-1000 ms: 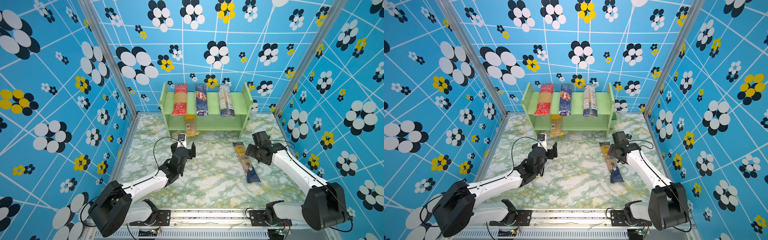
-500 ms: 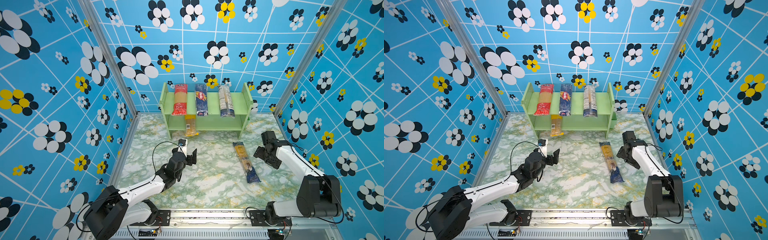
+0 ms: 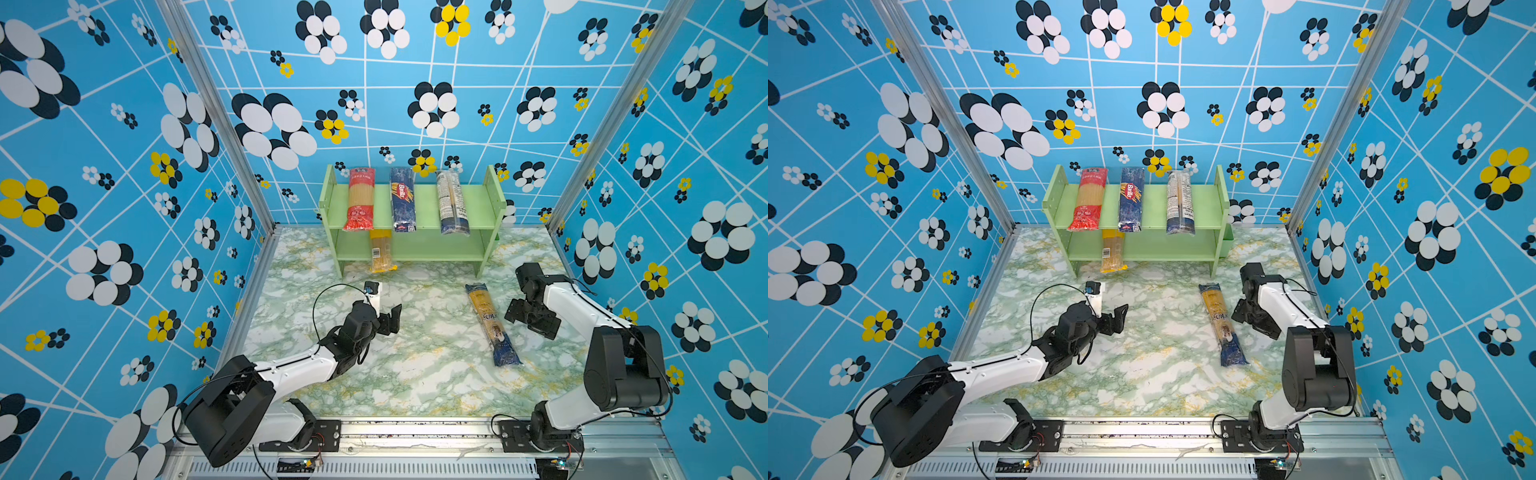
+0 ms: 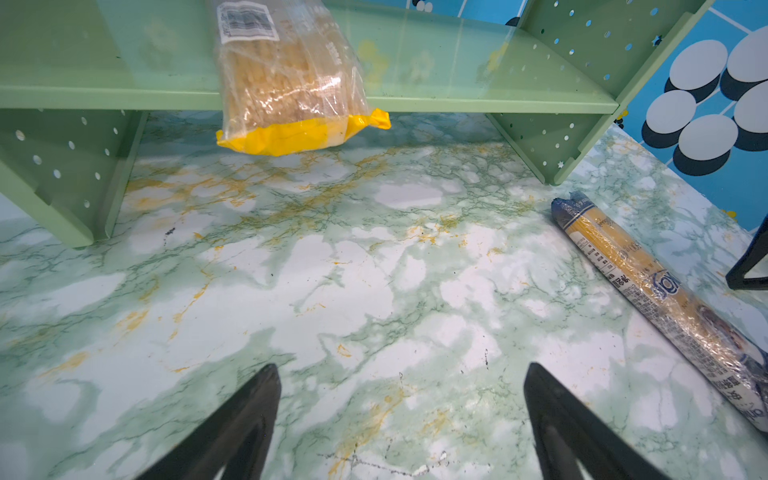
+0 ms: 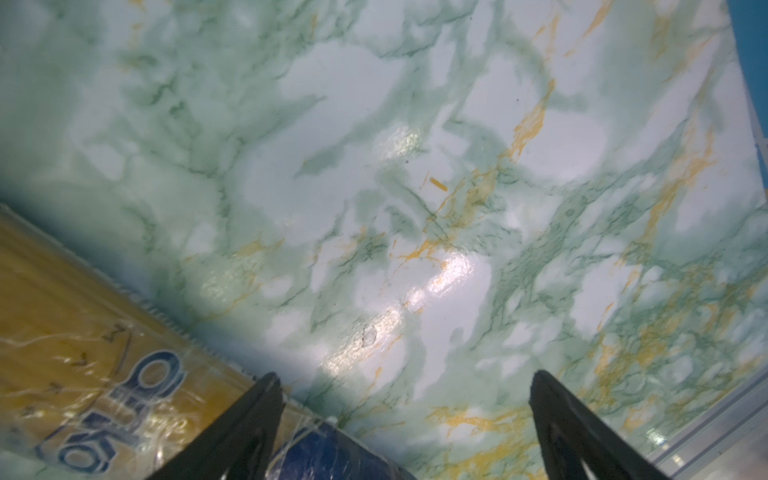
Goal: Place and organize the pasta boxes and bags onto the shelf
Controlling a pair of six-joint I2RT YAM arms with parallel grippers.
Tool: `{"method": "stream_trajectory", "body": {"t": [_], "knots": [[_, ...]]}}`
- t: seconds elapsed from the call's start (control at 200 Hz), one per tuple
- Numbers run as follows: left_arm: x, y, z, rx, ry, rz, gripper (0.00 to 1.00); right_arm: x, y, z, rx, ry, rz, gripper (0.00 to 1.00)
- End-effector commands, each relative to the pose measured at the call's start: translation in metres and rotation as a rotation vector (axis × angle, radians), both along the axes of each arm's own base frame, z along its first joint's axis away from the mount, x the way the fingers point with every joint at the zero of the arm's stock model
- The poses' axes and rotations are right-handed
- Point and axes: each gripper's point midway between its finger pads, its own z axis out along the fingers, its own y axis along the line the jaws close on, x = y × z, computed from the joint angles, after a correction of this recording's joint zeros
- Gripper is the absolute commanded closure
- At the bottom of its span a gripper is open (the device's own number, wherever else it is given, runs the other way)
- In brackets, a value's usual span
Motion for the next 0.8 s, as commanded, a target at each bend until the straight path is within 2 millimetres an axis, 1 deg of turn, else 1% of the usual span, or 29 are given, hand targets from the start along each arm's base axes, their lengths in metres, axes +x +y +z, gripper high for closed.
{"method": "stream_trajectory", "body": {"t": [0.0,0.195,0.235,0.245,0.26,0.35,0.555,0.795], "knots": [[0.003,-0.009,0.014,-0.045,-0.020,-0.014,0.08,-0.012,-0.001,-0.005,-0.017,0.070,0.026,0.05],[0.004,-0.009,0.014,-0.045,-0.013,-0.008,0.07,-0.015,0.013,-0.015,-0.031,0.131,0.090,0.05],[0.004,-0.009,0.013,-0.044,-0.011,-0.007,0.07,-0.016,0.014,-0.018,-0.032,0.148,0.094,0.04],[0.003,-0.009,0.013,-0.044,-0.012,-0.008,0.07,-0.015,0.021,-0.018,-0.034,0.149,0.120,0.05],[0.003,-0.009,0.014,-0.045,-0.012,-0.008,0.07,-0.014,0.024,-0.019,-0.035,0.152,0.133,0.04],[0.003,-0.009,0.013,-0.041,-0.009,-0.007,0.07,-0.011,0.034,-0.022,-0.029,0.161,0.161,0.04],[0.001,-0.006,0.011,-0.031,-0.006,0.002,0.07,-0.004,0.062,-0.026,0.051,0.142,0.206,0.05],[-0.001,-0.002,0.009,-0.027,-0.004,0.016,0.07,0.013,0.098,-0.026,0.137,0.074,0.236,0.05]]}}
